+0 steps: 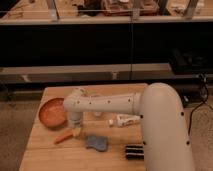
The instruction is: Drag the pepper across the table
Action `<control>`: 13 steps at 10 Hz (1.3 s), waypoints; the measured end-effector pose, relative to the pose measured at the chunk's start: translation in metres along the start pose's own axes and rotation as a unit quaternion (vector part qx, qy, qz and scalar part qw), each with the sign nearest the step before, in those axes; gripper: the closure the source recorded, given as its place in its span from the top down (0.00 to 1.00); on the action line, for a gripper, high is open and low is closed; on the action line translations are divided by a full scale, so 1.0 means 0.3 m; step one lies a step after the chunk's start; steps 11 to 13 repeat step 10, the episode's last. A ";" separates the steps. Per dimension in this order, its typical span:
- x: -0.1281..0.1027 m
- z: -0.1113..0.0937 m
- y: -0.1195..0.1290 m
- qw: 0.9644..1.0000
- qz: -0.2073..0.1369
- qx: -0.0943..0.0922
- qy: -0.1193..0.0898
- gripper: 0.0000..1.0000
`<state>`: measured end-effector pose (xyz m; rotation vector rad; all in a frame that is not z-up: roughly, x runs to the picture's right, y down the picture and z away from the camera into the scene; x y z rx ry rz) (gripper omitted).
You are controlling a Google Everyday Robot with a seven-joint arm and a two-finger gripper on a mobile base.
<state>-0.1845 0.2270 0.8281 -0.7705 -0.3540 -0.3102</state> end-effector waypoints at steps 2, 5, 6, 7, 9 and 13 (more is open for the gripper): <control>0.014 -0.005 0.002 1.000 0.002 0.001 -0.001 0.00; 0.032 -0.011 0.004 1.000 0.004 0.002 -0.004 0.00; 0.037 -0.013 0.006 1.000 0.005 0.002 -0.005 0.00; 0.044 -0.017 0.009 1.000 0.005 0.003 -0.006 0.00; 0.058 -0.020 0.012 1.000 0.007 0.004 -0.007 0.00; 0.057 -0.023 0.015 1.000 0.006 0.004 -0.008 0.00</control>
